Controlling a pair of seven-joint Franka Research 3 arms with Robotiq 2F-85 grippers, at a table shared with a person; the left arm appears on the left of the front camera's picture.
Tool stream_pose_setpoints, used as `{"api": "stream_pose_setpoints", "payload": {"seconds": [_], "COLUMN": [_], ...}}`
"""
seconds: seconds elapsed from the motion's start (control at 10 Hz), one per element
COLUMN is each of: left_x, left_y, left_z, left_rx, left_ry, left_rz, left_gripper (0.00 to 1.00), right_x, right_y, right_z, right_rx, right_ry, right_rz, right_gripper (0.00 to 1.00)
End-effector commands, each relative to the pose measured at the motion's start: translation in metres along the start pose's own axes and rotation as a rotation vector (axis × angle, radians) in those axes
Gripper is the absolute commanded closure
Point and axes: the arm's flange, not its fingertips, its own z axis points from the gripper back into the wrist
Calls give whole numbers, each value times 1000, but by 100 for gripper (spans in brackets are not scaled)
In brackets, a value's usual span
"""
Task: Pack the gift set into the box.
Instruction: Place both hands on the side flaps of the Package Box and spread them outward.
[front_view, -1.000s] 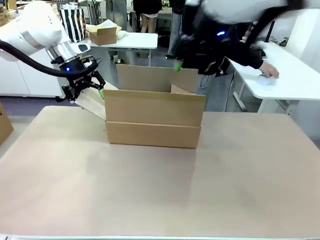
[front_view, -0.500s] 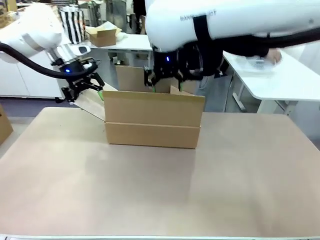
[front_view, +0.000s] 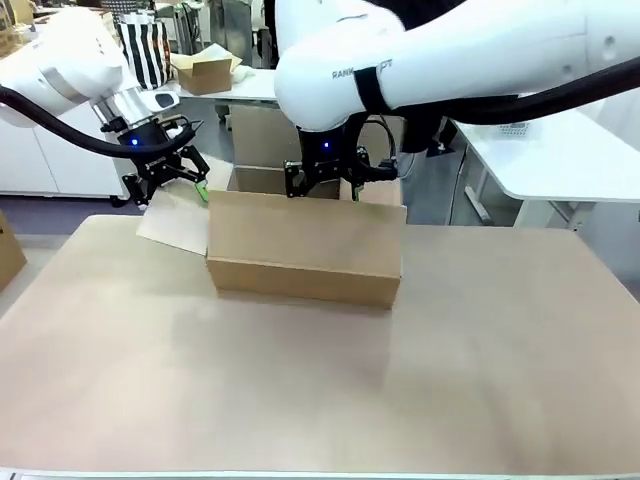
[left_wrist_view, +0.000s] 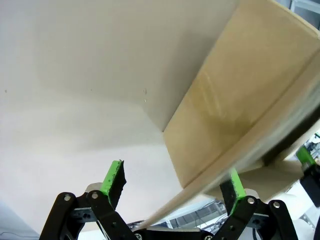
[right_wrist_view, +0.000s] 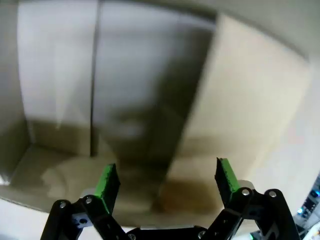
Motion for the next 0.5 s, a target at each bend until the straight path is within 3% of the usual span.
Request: {"api": "stream_pose_setpoints", "payload": {"seconds": [0.0, 0.4], "left_x": [-1, -1], "left_y": [-1, -1], "left_z": [1, 1], "left_rx": [17, 17], "left_ry": [-8, -8], "left_rz": [15, 15], "left_gripper": [0, 0], "right_x": [15, 9], "right_y": [5, -5], "right_z": [-1, -12], "right_rx": [-53, -117], "right_ry": [19, 55], "right_rz": [-45, -91], "right_gripper": [0, 0]}}
